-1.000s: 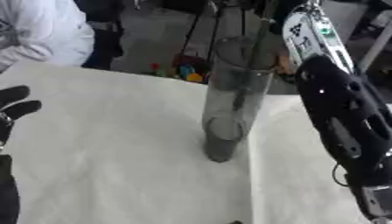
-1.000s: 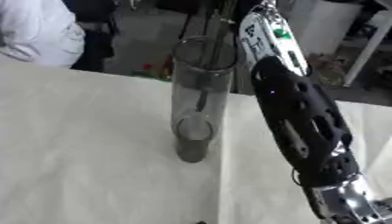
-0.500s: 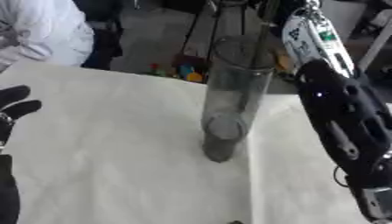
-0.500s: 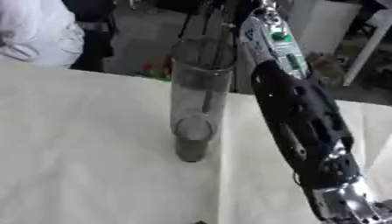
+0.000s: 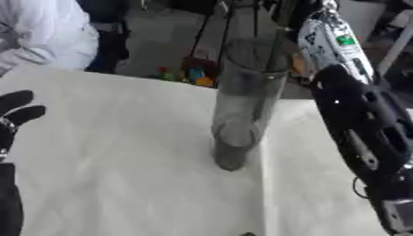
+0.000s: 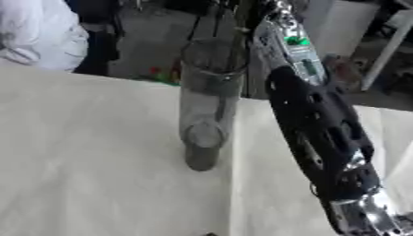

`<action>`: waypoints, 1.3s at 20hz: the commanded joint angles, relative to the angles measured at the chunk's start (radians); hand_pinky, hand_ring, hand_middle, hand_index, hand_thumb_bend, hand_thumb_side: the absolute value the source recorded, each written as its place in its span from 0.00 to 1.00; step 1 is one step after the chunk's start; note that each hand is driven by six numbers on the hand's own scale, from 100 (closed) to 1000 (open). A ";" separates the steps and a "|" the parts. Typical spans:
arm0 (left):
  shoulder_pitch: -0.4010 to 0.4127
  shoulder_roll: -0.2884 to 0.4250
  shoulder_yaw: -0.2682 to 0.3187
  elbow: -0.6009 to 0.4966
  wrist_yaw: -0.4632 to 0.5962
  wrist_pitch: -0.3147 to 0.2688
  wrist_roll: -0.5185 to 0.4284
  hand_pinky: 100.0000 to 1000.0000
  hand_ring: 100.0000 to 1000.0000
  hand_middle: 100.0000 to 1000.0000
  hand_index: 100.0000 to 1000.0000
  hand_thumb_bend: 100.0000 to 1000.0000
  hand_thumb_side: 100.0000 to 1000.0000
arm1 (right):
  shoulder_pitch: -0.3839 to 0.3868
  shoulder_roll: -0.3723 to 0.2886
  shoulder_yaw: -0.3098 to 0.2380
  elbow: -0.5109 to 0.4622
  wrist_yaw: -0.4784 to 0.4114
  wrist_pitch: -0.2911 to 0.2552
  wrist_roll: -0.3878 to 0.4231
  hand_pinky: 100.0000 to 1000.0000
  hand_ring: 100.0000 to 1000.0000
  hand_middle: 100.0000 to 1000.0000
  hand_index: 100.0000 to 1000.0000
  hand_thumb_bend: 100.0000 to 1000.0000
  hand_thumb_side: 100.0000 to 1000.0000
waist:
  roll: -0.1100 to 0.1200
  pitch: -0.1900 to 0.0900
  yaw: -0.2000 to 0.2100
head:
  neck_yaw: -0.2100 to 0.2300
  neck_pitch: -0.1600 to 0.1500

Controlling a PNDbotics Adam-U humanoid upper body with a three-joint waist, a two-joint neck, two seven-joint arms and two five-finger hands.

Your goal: Arrange flowers into the vase.

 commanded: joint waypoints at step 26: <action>-0.013 -0.004 -0.004 -0.016 0.005 0.003 -0.010 0.68 0.69 0.77 0.85 0.18 0.94 | 0.001 -0.024 0.002 -0.029 0.032 -0.063 0.054 1.00 0.91 0.27 0.61 0.17 0.76 | 0.001 -0.021 -0.004 | 0.012 -0.020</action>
